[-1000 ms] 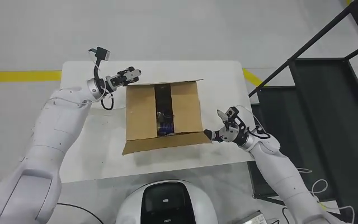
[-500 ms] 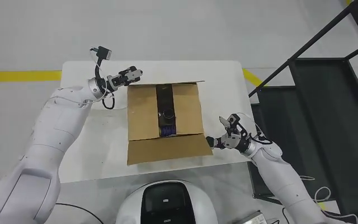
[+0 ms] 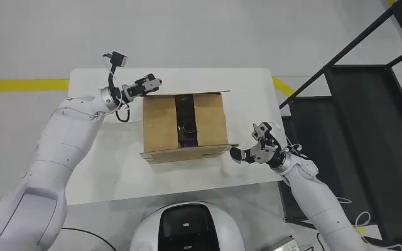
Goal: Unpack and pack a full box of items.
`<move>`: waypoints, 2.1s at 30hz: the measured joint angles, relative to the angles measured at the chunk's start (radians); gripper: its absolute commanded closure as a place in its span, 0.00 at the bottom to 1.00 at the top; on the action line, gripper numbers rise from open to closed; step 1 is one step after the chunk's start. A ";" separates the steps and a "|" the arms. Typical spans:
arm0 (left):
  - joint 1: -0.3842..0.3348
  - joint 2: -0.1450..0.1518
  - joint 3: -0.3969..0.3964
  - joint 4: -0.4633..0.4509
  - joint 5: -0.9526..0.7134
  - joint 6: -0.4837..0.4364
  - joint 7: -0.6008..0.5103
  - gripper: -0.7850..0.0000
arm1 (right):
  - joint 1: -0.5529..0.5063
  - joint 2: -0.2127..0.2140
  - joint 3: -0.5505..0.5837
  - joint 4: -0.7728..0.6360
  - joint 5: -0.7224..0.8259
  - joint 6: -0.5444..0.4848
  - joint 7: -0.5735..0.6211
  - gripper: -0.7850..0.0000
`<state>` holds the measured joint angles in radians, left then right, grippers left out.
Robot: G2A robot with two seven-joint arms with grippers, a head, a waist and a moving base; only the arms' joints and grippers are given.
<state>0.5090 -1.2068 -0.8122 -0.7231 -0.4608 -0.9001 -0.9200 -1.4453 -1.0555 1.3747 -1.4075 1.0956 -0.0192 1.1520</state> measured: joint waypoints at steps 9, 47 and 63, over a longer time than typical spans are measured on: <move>0.019 0.022 0.044 -0.063 0.000 0.060 -0.060 0.00 | 0.071 -0.018 -0.031 0.023 -0.130 -0.154 -0.194 0.00; 0.049 0.181 0.144 -0.258 -0.034 0.179 -0.179 0.00 | 0.326 -0.073 -0.179 0.179 -0.586 -0.328 -0.413 0.00; 0.070 0.200 0.104 -0.268 -0.168 0.148 -0.148 0.00 | 0.341 -0.074 -0.180 0.141 -0.693 -0.234 -0.442 0.00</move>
<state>0.5785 -1.0067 -0.7085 -0.9909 -0.6291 -0.7522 -1.0681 -1.1044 -1.1296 1.1946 -1.2666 0.4022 -0.2532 0.7098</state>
